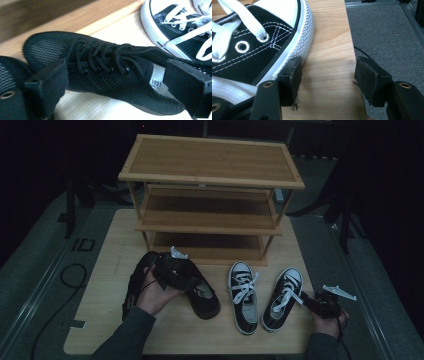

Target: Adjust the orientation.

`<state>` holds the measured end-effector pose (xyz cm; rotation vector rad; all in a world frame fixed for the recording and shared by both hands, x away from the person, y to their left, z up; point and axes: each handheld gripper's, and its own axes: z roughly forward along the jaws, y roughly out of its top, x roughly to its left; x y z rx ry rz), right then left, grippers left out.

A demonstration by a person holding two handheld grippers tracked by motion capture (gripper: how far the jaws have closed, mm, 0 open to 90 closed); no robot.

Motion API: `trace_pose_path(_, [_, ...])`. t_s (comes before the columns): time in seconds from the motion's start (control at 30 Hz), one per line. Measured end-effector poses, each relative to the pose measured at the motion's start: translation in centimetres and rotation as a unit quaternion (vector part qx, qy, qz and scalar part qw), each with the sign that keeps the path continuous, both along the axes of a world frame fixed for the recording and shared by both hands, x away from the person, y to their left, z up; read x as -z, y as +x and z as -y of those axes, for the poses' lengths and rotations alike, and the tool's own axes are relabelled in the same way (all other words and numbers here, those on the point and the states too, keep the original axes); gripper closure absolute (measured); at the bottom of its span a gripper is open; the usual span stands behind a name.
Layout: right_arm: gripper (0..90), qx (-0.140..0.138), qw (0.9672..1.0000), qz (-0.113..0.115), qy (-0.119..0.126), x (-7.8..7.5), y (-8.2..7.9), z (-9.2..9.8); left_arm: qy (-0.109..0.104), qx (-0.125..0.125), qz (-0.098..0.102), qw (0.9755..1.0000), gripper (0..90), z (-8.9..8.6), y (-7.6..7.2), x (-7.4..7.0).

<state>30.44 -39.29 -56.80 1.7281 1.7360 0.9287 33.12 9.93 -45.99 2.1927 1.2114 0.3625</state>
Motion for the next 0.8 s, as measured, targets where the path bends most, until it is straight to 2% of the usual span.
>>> trace_pose_path(0.07, [38.5, 0.0, 1.0, 0.0, 0.0, 0.0, 0.0, 0.0, 0.007, -0.006, -0.007, 0.9999, 4.5, 0.3, 0.2, 0.5])
trace_pose_path(0.1, [38.5, 0.0, 1.0, 0.0, 0.0, 0.0, 0.0, 0.0, 0.011, -0.009, -0.008, 0.9999, 7.6, 0.3, 0.2, 0.8])
trace_pose_path(0.17, [38.5, 0.0, 1.0, 0.0, 0.0, 0.0, 0.0, 0.0, 0.009, -0.013, -0.009, 0.9998, 18.6, 0.2, 0.1, 1.0])
trace_pose_path(0.23, [38.4, -0.001, 1.0, 0.0, 0.0, 0.0, 0.0, 0.0, -0.013, -0.006, -0.018, 0.9997, 32.2, -0.1, -0.2, 0.9])
trace_pose_path(0.3, [38.4, 0.0, 1.0, 0.0, 0.0, 0.0, 0.0, 0.0, -0.016, 0.009, -0.022, 0.9996, 45.8, -0.1, -0.6, 0.7])
trace_pose_path(0.37, [38.4, 0.0, 1.0, 0.0, 0.0, 0.0, 0.0, 0.0, -0.004, 0.011, -0.024, 0.9996, 59.4, -0.3, -0.8, 0.5])
trace_pose_path(0.47, [38.4, 0.0, 1.0, 0.0, 0.0, 0.0, 0.0, 0.0, -0.012, 0.013, -0.038, 0.9991, 75.0, -0.9, -0.9, 0.6])
trace_pose_path(0.53, [38.3, 0.0, 1.0, 0.0, 0.0, 0.0, 0.0, 0.0, -0.017, 0.013, -0.038, 0.9991, 83.8, -1.3, -1.2, 0.5])
trace_pose_path(0.57, [38.3, 0.0, 1.0, 0.0, 0.0, 0.0, 0.0, 0.0, -0.017, 0.013, -0.038, 0.9991, 84.8, -1.3, -1.2, 0.5])
trace_pose_path(0.8, [38.3, 0.0, 1.0, 0.0, -0.001, 0.0, 0.0, 0.0, -0.01, -0.016, -0.027, 0.9995, 85.5, -4.2, -2.6, -0.1])
